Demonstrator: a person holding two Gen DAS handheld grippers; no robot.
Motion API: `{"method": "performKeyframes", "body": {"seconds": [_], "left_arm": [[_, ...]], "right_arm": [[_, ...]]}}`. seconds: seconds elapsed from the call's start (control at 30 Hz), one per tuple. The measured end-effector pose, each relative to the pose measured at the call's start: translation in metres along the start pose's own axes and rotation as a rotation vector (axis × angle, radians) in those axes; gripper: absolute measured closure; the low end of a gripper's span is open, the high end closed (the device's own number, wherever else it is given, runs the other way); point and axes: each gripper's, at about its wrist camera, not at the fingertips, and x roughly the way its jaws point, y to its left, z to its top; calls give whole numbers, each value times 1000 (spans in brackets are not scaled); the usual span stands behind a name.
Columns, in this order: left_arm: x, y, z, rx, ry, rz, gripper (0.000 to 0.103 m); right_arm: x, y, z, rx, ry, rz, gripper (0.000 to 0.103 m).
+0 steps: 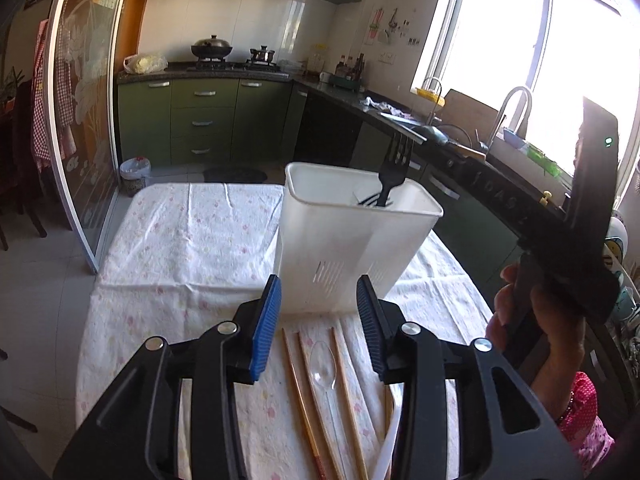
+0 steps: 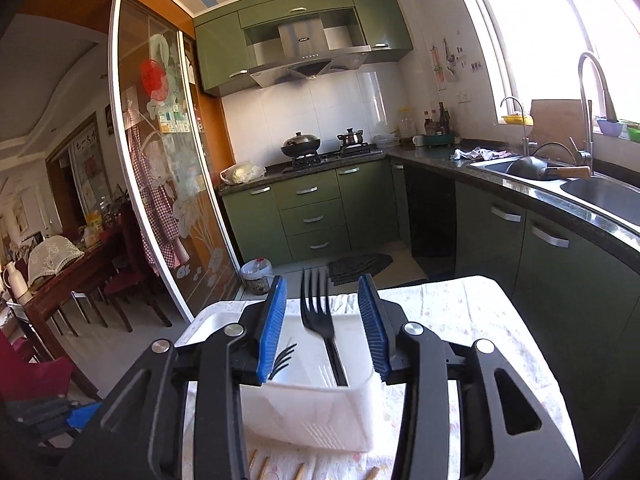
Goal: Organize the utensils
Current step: 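Lower the black fork into the white caddy and open the right gripper, then move the left gripper to the clear plastic spoon and close on it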
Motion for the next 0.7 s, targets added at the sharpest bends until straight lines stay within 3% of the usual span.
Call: {"method": "performKeyframes", "body": {"seconds": [0.33,0.47,0.7], "left_arm": [[66,-8,-49,-62,351,-3,67],[77,-12,-53,-66,380,12,67],[103,9,-34,-176,398,6,67]], "right_arm": [[-71,-39,-52,85,132,58,64],[-82,-53,-68,112,170,73,64],[-86,-58,-81,128,204,76,64]]}}
